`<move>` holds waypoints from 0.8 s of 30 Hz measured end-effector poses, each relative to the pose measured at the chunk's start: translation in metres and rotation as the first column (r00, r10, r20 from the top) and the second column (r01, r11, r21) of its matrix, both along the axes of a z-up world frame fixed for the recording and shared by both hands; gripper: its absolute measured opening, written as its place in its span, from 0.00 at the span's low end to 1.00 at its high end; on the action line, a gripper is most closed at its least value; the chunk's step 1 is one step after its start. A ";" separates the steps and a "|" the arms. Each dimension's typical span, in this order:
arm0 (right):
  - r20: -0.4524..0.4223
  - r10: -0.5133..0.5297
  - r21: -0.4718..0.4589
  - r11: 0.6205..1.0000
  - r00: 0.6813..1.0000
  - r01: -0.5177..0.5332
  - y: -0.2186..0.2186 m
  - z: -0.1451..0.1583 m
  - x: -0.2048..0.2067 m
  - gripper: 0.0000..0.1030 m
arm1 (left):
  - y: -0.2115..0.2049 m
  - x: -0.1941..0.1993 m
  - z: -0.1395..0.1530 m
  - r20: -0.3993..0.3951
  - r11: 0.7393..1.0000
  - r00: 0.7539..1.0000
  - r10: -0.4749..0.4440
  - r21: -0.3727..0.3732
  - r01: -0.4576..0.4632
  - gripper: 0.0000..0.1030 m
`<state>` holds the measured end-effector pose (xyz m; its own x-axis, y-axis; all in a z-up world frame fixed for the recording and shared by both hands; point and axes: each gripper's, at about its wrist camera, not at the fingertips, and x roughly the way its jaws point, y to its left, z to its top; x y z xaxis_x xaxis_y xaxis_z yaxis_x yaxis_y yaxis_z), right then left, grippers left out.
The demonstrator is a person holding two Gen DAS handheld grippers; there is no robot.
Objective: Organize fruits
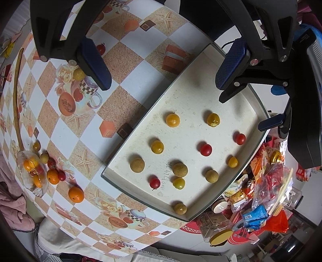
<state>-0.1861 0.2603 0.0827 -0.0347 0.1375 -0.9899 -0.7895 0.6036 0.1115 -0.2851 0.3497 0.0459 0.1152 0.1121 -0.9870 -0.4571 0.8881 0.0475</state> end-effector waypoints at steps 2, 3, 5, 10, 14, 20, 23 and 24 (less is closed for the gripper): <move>0.000 -0.001 0.001 1.000 1.000 0.001 0.000 0.000 0.000 1.00 | 0.000 0.000 0.000 0.001 1.000 1.000 -0.003 -0.001 0.003 0.92; 0.000 -0.001 0.002 1.000 1.000 0.001 0.000 0.000 0.000 1.00 | -0.001 0.000 0.000 0.001 1.000 1.000 -0.004 -0.002 0.004 0.92; 0.000 -0.001 0.000 1.000 1.000 0.001 0.000 0.000 0.000 1.00 | 0.000 0.000 0.000 0.000 1.000 1.000 -0.006 -0.003 0.006 0.92; -0.001 -0.002 0.000 1.000 1.000 0.002 0.000 0.000 -0.001 1.00 | 0.002 0.001 -0.001 -0.003 1.000 1.000 -0.009 -0.008 0.009 0.92; -0.005 -0.004 -0.001 1.000 1.000 0.004 0.002 -0.001 0.000 1.00 | 0.002 0.001 -0.003 -0.006 1.000 1.000 -0.013 -0.013 0.013 0.92; -0.007 -0.005 -0.001 1.000 1.000 0.005 0.003 -0.003 0.000 1.00 | 0.003 0.002 -0.004 -0.008 1.000 1.000 -0.016 -0.019 0.016 0.92; -0.007 -0.004 -0.001 1.000 1.000 0.004 0.004 -0.003 0.000 1.00 | 0.003 0.003 -0.004 -0.011 1.000 1.000 -0.015 -0.020 0.015 0.92; -0.006 -0.005 -0.002 1.000 1.000 0.005 0.004 -0.002 0.000 1.00 | 0.003 0.003 -0.005 -0.011 1.000 1.000 -0.016 -0.020 0.016 0.92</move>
